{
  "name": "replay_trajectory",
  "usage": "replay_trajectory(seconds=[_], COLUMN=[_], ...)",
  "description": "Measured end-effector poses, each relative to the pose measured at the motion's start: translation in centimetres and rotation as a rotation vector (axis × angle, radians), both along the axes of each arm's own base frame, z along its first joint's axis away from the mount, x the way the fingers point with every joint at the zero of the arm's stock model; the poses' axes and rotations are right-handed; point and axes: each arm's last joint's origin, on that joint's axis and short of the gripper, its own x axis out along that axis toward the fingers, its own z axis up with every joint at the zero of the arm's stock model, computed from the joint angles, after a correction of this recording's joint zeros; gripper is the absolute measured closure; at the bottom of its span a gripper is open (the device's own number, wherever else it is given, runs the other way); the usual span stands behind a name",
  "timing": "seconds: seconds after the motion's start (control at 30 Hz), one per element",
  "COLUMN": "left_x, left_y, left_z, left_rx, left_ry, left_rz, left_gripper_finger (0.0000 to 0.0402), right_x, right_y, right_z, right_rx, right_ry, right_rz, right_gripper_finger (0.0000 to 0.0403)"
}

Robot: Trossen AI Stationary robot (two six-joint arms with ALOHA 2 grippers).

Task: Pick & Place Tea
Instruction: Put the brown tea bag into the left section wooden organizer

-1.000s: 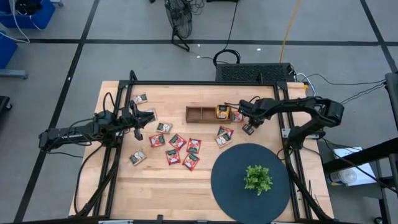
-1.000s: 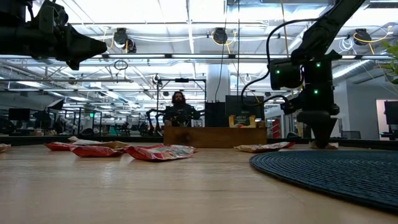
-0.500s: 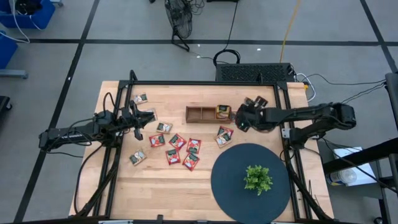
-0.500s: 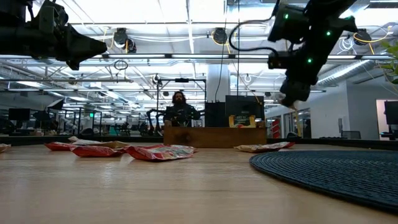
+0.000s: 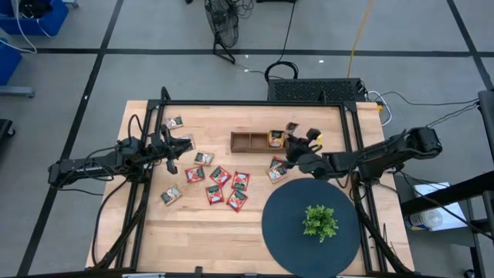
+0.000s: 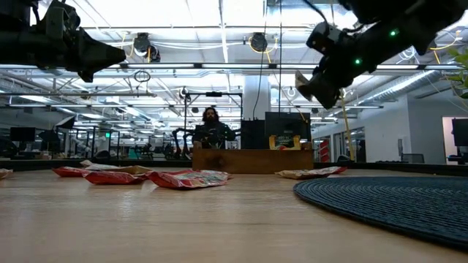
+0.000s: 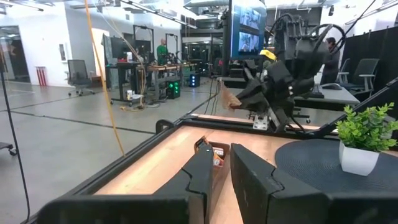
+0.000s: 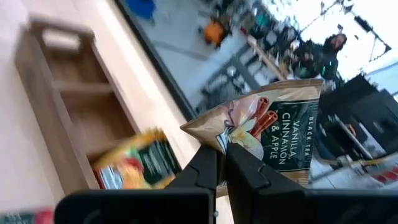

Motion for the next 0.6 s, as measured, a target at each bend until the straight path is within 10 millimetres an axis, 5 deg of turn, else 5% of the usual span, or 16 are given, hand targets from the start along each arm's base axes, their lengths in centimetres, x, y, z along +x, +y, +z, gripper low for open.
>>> replay_trajectory(seconds=[0.6], left_x=[-0.4], left_y=[0.0], left_z=[2.0], left_rx=[-0.037], left_ry=[-0.229], left_rz=[0.016], left_gripper_finger=[0.0339], right_x=[0.4], right_y=[0.4], right_z=[-1.2], right_rx=[-0.003], right_ry=[-0.122], right_rz=[0.174], right_gripper_finger=[0.0397])
